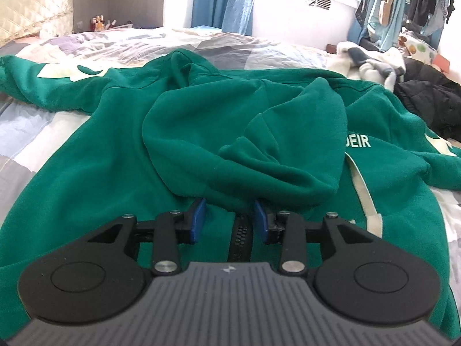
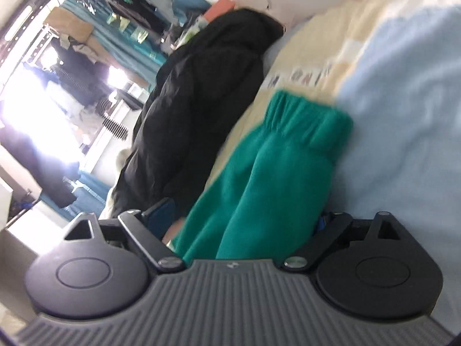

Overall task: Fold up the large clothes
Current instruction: 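Grasp the other sleeve cuff with the right gripper and lift it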

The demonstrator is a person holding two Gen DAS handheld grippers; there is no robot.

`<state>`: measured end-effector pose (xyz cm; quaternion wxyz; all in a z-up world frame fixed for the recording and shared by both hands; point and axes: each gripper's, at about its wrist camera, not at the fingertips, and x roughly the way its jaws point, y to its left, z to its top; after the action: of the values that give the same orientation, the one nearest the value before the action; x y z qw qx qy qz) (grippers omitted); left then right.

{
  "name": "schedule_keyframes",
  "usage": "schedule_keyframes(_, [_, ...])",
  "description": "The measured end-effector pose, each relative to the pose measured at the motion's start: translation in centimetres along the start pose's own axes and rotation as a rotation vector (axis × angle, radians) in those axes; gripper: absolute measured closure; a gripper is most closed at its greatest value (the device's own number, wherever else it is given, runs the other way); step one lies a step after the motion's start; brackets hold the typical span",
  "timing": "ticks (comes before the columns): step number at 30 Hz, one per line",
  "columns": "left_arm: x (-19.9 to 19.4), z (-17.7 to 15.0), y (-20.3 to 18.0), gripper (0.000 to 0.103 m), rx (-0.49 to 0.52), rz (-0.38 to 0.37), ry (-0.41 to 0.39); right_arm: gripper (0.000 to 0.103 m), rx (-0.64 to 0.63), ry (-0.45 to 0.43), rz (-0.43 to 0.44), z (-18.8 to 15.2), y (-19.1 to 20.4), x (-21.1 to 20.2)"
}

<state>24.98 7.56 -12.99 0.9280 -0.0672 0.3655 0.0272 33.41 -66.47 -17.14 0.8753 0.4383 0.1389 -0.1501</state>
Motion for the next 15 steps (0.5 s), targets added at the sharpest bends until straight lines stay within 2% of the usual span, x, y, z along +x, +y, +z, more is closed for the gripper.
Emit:
schedule_keyframes(2, [0.2, 0.1, -0.1, 0.06, -0.016, 0.007, 0.001, 0.034, -0.002, -0.016, -0.02, 0.9, -0.1, 0.8])
schedule_keyframes(4, [0.3, 0.2, -0.2, 0.06, -0.02, 0.016, 0.001, 0.075, -0.002, -0.009, -0.061, 1.9, -0.3, 1.6])
schedule_keyframes(5, [0.4, 0.2, -0.3, 0.06, -0.021, 0.021, 0.001, 0.084, -0.009, 0.007, -0.086, 2.3, -0.4, 1.8])
schedule_keyframes(7, [0.4, 0.2, -0.4, 0.06, -0.024, 0.028, 0.0, 0.09, -0.059, 0.046, -0.075, 2.5, -0.5, 2.2])
schedule_keyframes(10, [0.5, 0.3, -0.5, 0.06, -0.03, 0.038, 0.002, 0.093, -0.161, 0.06, -0.077, 2.8, 0.2, 1.9])
schedule_keyframes(15, [0.1, 0.5, -0.5, 0.06, -0.04, 0.045, -0.014, 0.095, -0.228, -0.034, -0.071, 5.3, 1.3, 0.4])
